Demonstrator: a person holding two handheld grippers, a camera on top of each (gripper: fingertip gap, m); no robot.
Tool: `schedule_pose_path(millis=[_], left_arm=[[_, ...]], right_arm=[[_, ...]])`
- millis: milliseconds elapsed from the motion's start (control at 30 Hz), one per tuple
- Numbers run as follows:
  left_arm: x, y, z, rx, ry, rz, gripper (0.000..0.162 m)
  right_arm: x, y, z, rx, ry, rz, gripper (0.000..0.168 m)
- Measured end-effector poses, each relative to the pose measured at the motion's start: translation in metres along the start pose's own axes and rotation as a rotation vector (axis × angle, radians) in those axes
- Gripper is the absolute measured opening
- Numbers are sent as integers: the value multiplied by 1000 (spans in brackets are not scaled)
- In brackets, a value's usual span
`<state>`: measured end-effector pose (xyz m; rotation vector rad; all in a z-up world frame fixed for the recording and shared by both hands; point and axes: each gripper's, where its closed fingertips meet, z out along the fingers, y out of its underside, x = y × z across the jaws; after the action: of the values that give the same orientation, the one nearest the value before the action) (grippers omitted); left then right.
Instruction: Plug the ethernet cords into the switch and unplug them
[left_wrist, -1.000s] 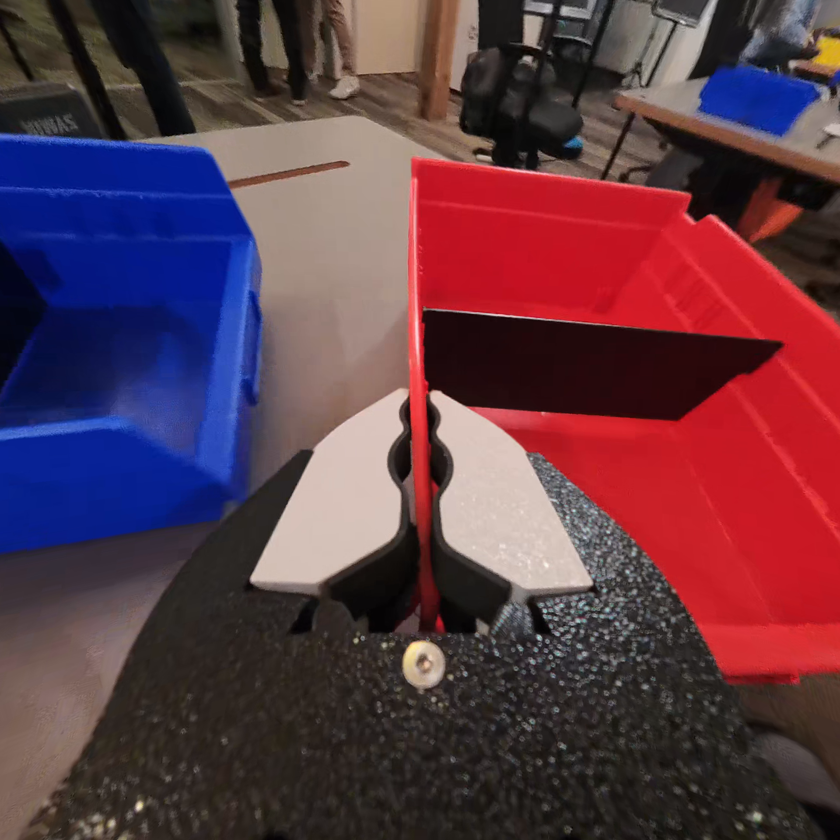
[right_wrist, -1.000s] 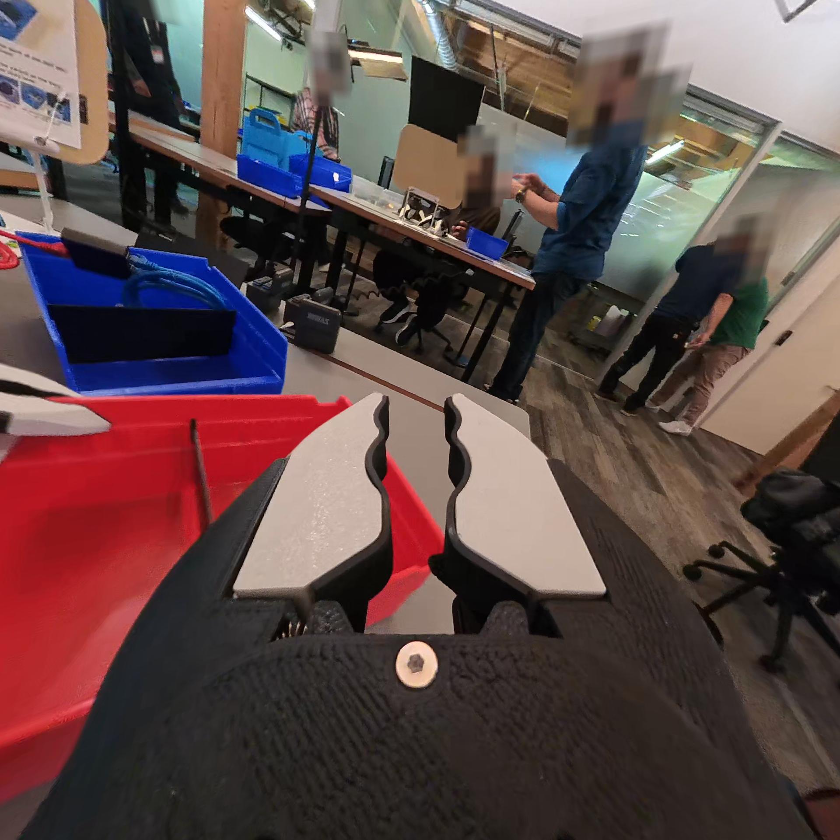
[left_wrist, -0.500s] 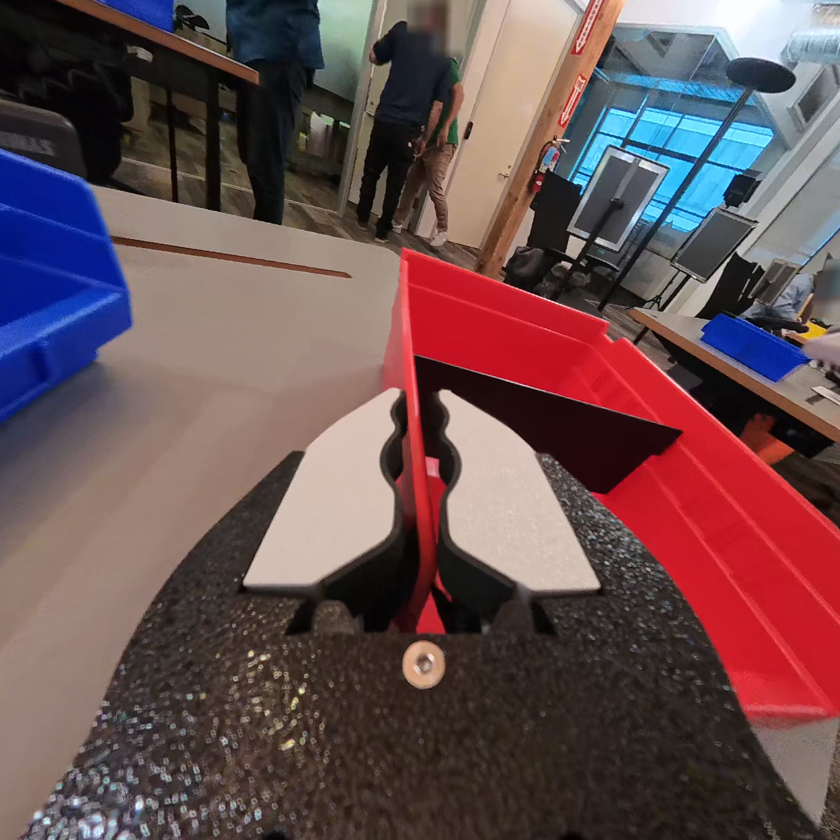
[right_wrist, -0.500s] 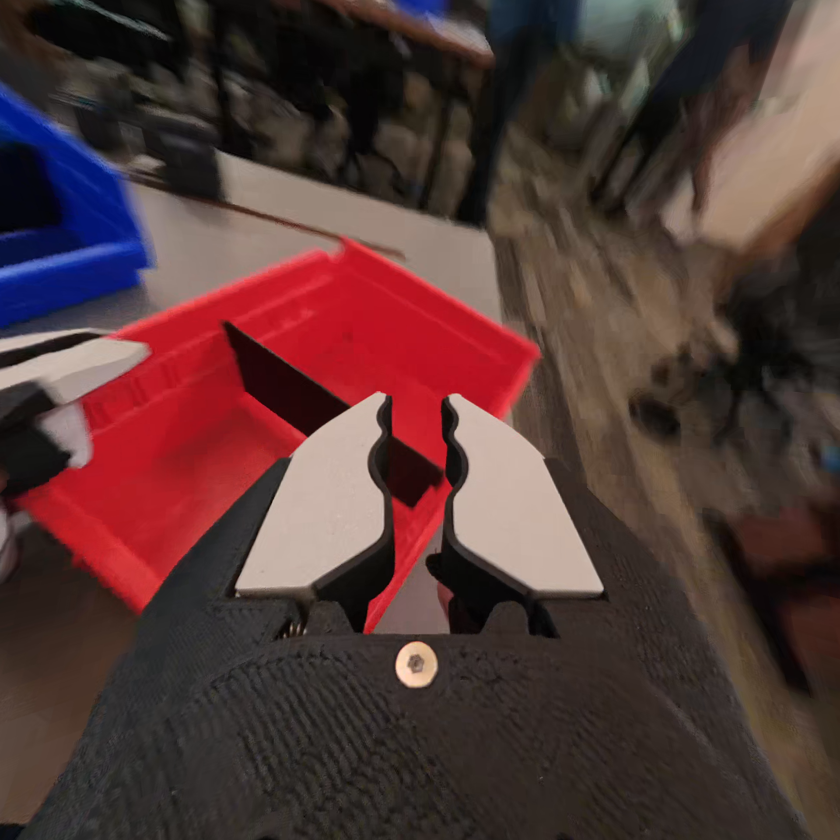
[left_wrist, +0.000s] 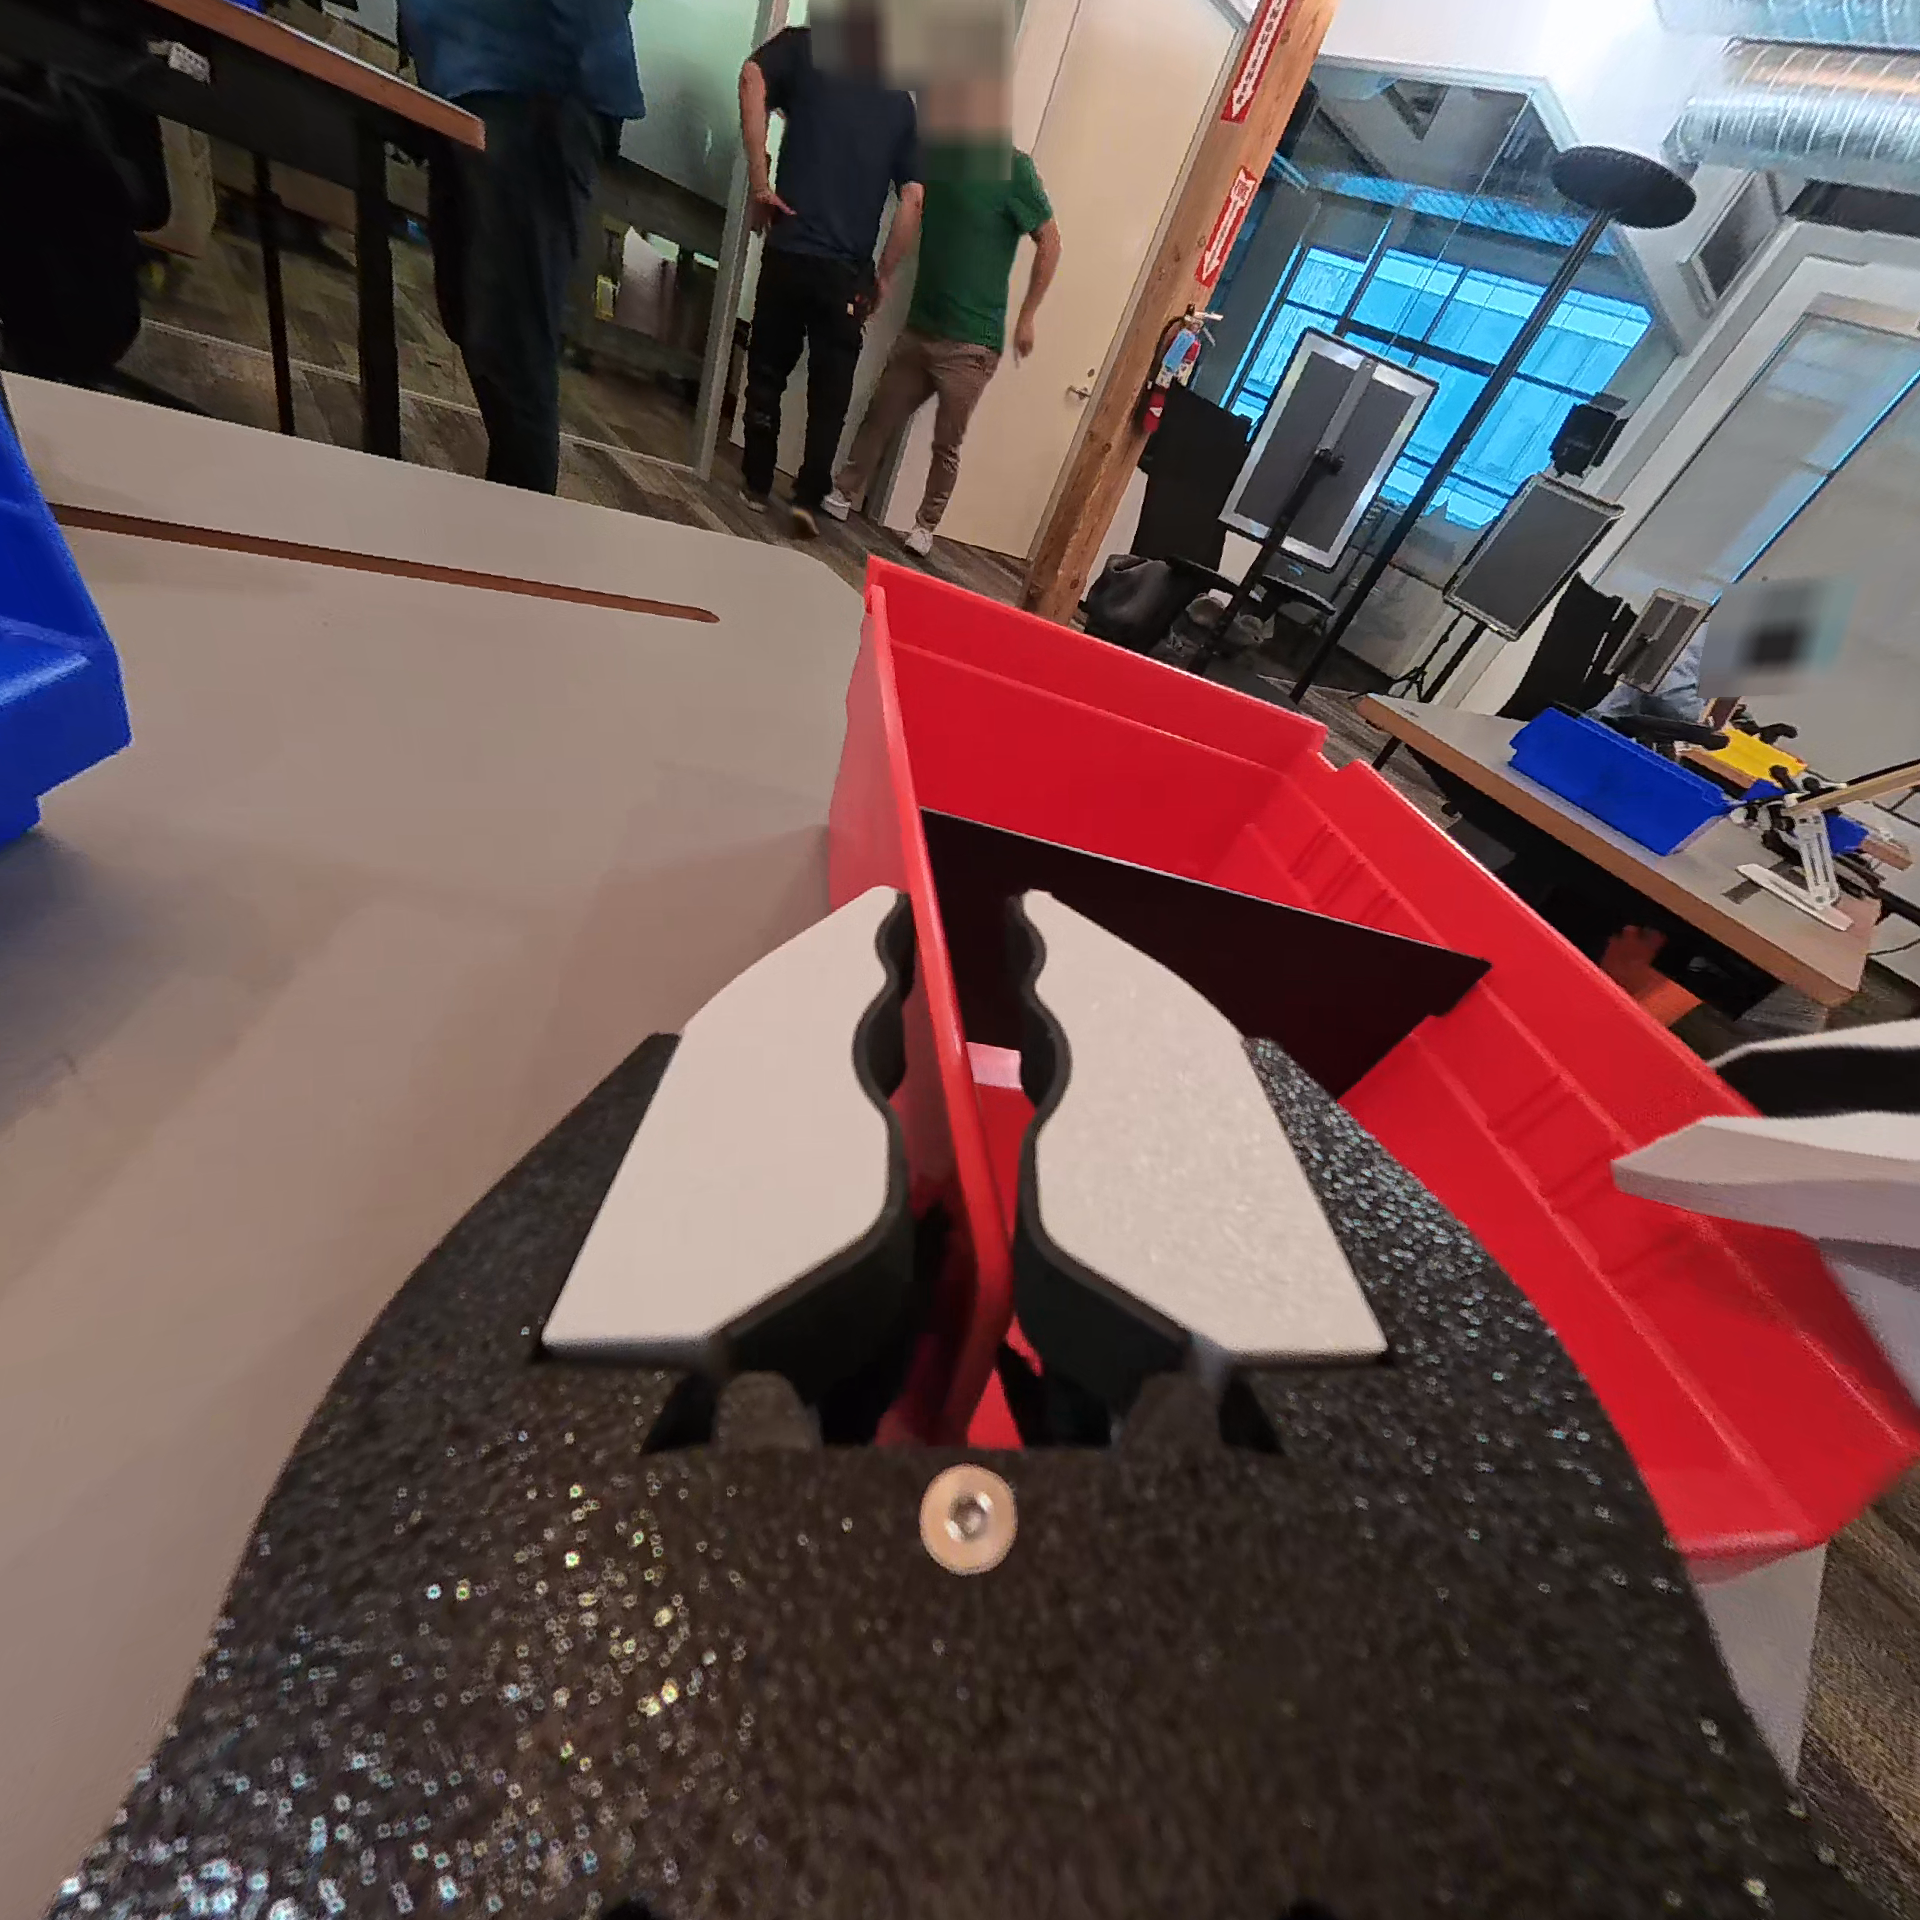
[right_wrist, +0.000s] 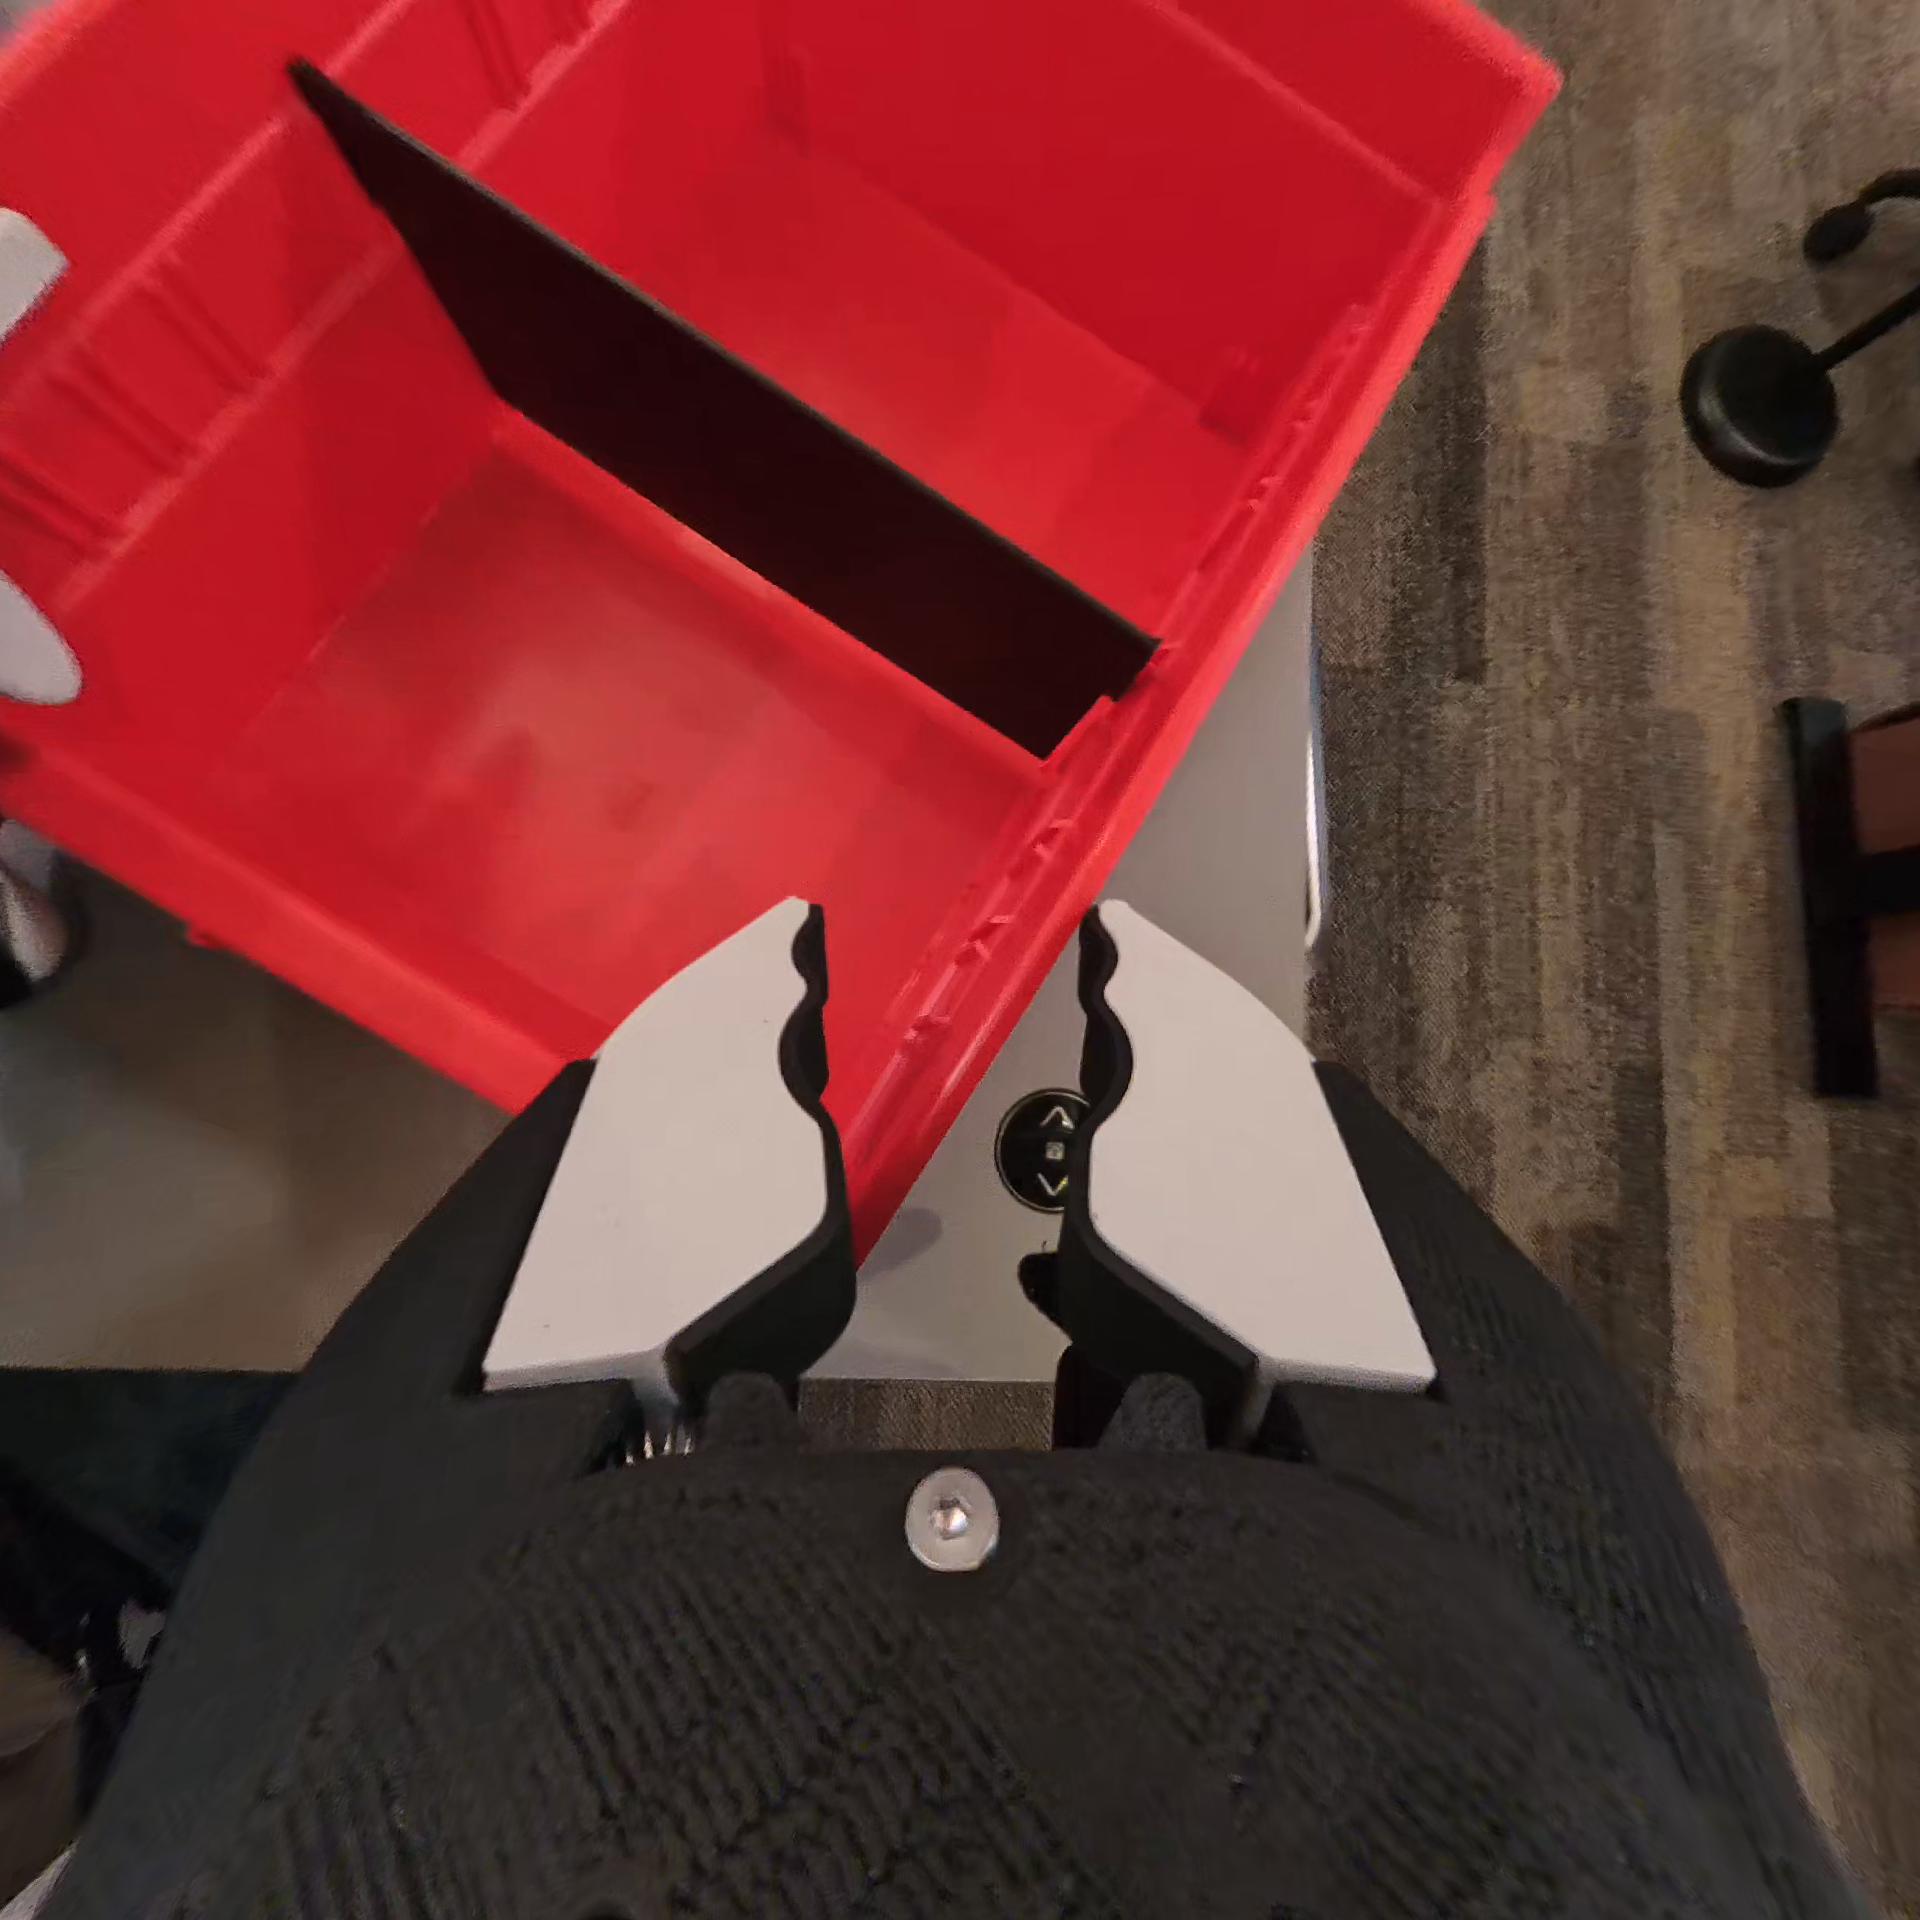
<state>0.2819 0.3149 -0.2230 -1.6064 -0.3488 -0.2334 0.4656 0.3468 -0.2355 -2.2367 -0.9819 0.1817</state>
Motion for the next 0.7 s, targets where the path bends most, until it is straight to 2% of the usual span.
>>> schedule_pose_path(millis=[33, 100, 200, 267, 433, 533, 600, 667, 700], left_arm=[[0, 0, 0, -1, 4, -3, 17], [3, 0, -2, -3, 19, -10, 21], [9, 1, -10, -14, 56, -30, 29], [11, 1, -15, -8, 67, -17, 36], [-6, -8, -5, 9, 15, -35, 37], [-17, -12, 2, 10, 4, -34, 39], [-11, -14, 2, -2, 115, 4, 49], [-9, -14, -4, -18, 227, 71, 53], [-12, -18, -8, -12, 248, 73, 60]], right_arm=[[4, 2, 4, -16, 21, 2, 39], [8, 2, 12, -22, 21, 33, 37], [25, -12, 21, 66, 87, 68, 15], [30, -23, 29, 130, 90, 102, 7], [28, -53, 54, 262, 169, 38, 8], [26, -69, 64, 291, 235, -91, 15], [29, -82, 60, 444, 260, -86, 15], [34, -87, 54, 479, 247, -42, 20], [36, -92, 46, 510, 249, -35, 24]])
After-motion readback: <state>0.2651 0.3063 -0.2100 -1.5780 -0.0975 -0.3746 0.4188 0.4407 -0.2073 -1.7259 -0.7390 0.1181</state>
